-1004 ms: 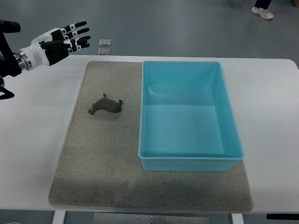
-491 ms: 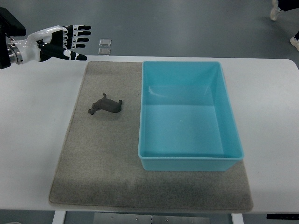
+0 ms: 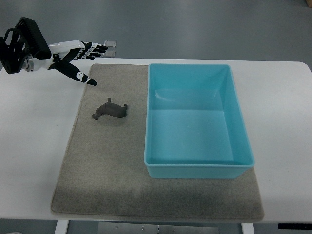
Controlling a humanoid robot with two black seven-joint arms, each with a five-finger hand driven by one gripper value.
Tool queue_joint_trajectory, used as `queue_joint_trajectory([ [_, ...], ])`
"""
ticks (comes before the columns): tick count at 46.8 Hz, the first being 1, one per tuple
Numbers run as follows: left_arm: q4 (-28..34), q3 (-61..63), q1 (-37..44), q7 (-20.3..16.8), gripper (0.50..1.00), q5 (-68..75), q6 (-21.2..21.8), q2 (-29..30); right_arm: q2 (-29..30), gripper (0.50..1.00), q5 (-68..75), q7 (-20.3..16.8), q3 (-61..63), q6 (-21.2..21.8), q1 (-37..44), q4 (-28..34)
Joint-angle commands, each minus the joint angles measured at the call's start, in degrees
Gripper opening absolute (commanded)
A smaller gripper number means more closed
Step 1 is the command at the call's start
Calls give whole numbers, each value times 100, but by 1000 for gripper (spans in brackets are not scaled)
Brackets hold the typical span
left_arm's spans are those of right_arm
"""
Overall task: Place brown hippo in blue box with left hand
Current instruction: 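Lower the left hand toward the brown hippo, fingers curling down, then close the left hand fingers around the brown hippo and lift it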
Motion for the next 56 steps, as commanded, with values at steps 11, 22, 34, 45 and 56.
queue_joint_trajectory([
  [11,-835,210,106,-59,999,1065,378,154,0,936,0,0,9,0,0,0],
  [22,-1284,940,150,-59,999,1759,1398,154,0,936,0,0,0,0,0,0],
  [34,-1372,1028,370,-50,999,2287,1618,75,0,936,0,0,0,0,9,0],
  [45,-1275,1090,353,2,992,2437,1635,-83,0,936,0,0,0,0,0,0],
  [56,-1205,1090,326,11,907,2849,1644,-171,0,936,0,0,0,0,0,0],
])
